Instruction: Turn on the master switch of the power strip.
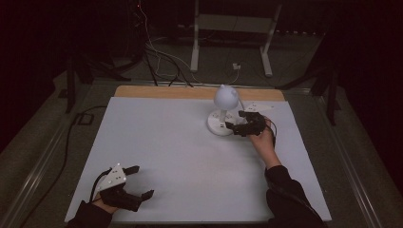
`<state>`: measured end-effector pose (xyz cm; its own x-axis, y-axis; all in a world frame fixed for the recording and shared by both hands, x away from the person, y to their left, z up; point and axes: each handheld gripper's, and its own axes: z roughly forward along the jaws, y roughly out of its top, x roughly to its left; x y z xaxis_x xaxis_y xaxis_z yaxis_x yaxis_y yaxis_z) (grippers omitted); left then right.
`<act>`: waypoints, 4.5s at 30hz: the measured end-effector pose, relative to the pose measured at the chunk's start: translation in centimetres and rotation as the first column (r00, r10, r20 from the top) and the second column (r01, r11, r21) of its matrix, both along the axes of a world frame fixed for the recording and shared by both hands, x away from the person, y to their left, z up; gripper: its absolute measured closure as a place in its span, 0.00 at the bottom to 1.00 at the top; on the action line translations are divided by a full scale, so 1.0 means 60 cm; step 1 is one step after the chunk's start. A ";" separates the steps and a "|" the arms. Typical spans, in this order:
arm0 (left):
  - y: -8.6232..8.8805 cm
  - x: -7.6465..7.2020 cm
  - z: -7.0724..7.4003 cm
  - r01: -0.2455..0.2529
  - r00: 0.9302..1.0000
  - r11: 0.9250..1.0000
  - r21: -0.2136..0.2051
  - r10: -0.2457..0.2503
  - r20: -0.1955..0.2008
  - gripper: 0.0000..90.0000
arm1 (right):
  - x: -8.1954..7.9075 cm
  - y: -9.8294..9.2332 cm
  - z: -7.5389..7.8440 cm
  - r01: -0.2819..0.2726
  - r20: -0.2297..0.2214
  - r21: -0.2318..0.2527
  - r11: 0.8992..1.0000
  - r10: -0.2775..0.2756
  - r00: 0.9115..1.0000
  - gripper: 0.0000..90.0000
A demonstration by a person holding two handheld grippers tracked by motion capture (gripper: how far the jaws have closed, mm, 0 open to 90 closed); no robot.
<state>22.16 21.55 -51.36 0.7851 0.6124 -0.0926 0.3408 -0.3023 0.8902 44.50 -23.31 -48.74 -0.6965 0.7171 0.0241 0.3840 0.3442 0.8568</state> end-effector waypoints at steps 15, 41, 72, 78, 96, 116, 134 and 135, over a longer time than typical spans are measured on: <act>0.000 0.000 0.000 0.001 1.000 1.000 0.005 -0.001 0.001 0.00 | 0.001 0.015 -0.017 0.088 0.033 -0.039 0.995 -0.087 0.996 0.56; -0.001 0.000 0.000 0.002 1.000 1.000 0.010 -0.002 0.003 0.00 | 0.003 0.025 -0.034 0.060 0.007 -0.160 0.985 -0.059 0.998 1.00; -0.003 -0.001 -0.002 0.004 1.000 1.000 0.010 -0.004 -0.001 0.00 | -0.003 0.052 -0.037 0.160 0.015 -0.245 0.956 -0.161 0.987 1.00; -0.002 -0.002 0.000 -0.001 1.000 1.000 0.008 0.001 0.006 0.00 | -0.006 0.053 -0.032 0.167 0.020 -0.230 0.959 -0.167 0.986 1.00; 0.000 0.000 -0.001 -0.005 1.000 1.000 0.005 0.005 0.002 0.00 | -0.019 0.027 0.014 0.080 -0.041 -0.088 0.993 -0.084 0.996 0.82; 0.000 -0.001 0.001 -0.010 1.000 1.000 0.001 0.010 0.007 0.00 | -0.043 0.049 0.046 -0.007 -0.091 -0.048 0.999 0.002 0.996 0.05; 0.000 -0.001 0.001 -0.007 1.000 1.000 0.001 0.007 0.008 0.00 | -0.097 0.038 0.070 -0.108 -0.047 -0.033 0.994 0.107 0.993 0.00; 0.000 -0.001 0.001 -0.008 1.000 1.000 0.001 0.008 0.008 0.00 | -0.101 0.037 0.069 -0.107 -0.041 -0.037 0.994 0.106 0.994 0.00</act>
